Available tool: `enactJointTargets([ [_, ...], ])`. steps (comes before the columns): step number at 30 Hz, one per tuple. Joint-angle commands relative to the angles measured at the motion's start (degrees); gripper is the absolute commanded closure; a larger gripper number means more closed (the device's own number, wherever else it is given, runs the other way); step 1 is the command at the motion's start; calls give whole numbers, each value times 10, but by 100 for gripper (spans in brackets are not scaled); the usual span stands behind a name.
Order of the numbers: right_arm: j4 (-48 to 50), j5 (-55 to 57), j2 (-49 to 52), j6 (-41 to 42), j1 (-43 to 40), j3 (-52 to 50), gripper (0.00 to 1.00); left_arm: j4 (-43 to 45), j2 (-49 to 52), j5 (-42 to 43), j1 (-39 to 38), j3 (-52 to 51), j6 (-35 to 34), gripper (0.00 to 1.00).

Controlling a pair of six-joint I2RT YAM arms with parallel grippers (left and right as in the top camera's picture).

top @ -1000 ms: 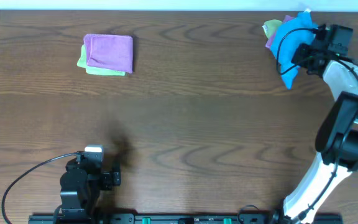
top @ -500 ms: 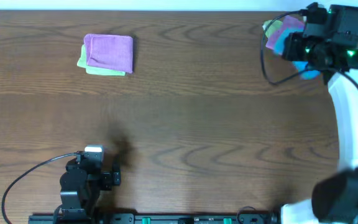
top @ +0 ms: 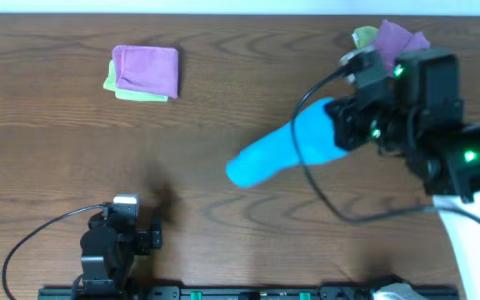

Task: Fold the cloth
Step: 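Lift the blue cloth with the right gripper and spread it mid-table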

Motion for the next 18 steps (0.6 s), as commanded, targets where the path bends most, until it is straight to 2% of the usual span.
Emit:
enactJointTargets([
  [1,1,-20,-3,3,65,8,99,-3,-4,-4,2,-5,4,5],
  [8,76,-6,20,4,144,8,99,-3,-4,-4,2,-5,4,5],
  [14,160,0,87,-3,137,8,99,-3,-4,-4,2,-5,4,5],
  [18,154,42,142,-5,114,8,99,-3,-4,-4,2,-5,4,5],
])
